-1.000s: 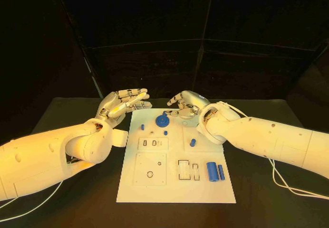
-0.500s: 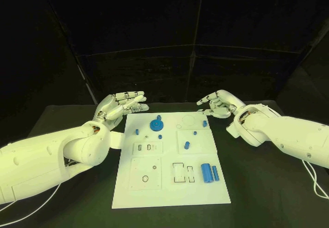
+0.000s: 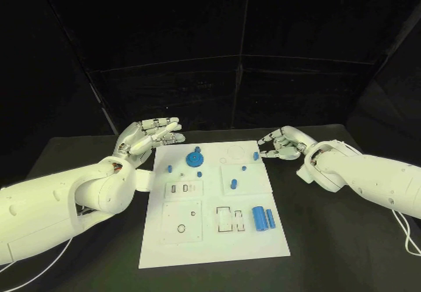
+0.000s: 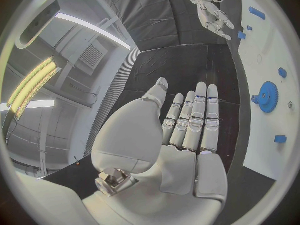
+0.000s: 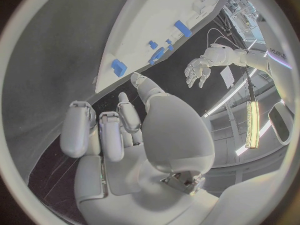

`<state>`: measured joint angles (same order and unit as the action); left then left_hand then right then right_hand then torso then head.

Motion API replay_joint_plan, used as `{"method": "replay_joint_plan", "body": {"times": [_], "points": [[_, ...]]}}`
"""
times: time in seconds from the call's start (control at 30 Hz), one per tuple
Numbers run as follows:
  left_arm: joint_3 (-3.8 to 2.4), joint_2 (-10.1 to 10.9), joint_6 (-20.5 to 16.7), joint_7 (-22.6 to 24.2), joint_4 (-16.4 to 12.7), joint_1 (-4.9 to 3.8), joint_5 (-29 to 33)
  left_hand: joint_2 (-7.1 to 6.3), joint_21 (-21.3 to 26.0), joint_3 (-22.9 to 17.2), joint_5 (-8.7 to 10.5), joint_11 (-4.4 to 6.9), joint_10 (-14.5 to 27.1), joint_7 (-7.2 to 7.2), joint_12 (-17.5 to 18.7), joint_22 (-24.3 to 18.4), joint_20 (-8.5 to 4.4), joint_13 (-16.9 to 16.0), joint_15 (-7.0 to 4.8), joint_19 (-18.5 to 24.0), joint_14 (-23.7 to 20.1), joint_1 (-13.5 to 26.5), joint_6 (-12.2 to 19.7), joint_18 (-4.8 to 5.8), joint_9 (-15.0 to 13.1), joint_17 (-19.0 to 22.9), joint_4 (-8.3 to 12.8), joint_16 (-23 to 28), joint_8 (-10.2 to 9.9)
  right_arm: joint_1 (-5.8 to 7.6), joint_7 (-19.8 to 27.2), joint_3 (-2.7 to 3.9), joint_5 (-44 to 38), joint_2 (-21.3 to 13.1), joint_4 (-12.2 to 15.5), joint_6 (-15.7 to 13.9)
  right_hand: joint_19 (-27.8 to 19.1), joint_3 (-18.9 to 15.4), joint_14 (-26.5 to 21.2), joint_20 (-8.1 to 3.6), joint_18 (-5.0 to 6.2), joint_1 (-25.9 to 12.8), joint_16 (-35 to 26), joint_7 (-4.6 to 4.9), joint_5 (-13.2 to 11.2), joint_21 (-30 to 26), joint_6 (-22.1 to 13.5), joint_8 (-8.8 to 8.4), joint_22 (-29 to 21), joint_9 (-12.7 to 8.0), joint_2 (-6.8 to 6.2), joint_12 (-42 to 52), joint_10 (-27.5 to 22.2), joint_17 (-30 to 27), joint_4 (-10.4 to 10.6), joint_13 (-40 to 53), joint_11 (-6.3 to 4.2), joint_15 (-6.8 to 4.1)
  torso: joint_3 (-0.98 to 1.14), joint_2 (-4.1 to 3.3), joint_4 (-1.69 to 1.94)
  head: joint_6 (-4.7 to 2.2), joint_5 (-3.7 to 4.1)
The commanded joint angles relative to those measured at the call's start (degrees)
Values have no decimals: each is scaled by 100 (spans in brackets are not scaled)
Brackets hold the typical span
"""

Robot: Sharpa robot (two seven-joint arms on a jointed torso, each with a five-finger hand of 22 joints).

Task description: Assemble the parts on the task board

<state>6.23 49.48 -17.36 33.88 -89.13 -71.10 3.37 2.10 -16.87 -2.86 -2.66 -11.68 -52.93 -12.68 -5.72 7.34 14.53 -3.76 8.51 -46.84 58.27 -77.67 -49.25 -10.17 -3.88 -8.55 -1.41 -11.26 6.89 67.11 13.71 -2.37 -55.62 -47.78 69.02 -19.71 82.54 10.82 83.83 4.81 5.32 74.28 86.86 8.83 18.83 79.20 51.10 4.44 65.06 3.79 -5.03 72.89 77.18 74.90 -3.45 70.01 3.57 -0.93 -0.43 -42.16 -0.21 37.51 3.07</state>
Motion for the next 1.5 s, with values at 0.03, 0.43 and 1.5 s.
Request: {"method": "replay_joint_plan", "body": {"times": [0.03,0.43,1.5], "points": [[1,-7,108,25,9,1,-15,46,18,1,-3,9,-46,-193,16,-5,47,-4,21,-7,20,3,-38,-22,-1,-8,46,25,-18,-28,83,5,-127,47,-74,242,-9,3,480,-2,-88,50,17,8,-35,15,-66,-35,-15,-10,-23,-35,-30,899,-42,-14,11,1,-6,-3,17,11,10],[2,-7,96,27,21,7,-15,46,18,1,-3,9,-46,-193,16,-5,47,-4,21,-7,20,3,-38,-22,-1,-8,46,25,-18,-71,54,6,-150,182,-322,334,-10,-8,480,1,-88,40,16,15,-42,16,-109,-53,-13,-9,-23,-38,-32,900,-48,-14,17,5,-17,1,11,47,10],[2,-23,90,30,-3,8,-15,46,18,1,-3,9,-46,-193,16,-5,47,-4,21,-7,20,3,-38,-22,-1,-8,46,25,-18,-102,-138,6,-200,466,-590,454,12,32,491,11,-98,-43,40,9,-33,57,322,175,64,67,179,91,72,950,-48,133,10,8,-5,7,14,102,-13]]}}
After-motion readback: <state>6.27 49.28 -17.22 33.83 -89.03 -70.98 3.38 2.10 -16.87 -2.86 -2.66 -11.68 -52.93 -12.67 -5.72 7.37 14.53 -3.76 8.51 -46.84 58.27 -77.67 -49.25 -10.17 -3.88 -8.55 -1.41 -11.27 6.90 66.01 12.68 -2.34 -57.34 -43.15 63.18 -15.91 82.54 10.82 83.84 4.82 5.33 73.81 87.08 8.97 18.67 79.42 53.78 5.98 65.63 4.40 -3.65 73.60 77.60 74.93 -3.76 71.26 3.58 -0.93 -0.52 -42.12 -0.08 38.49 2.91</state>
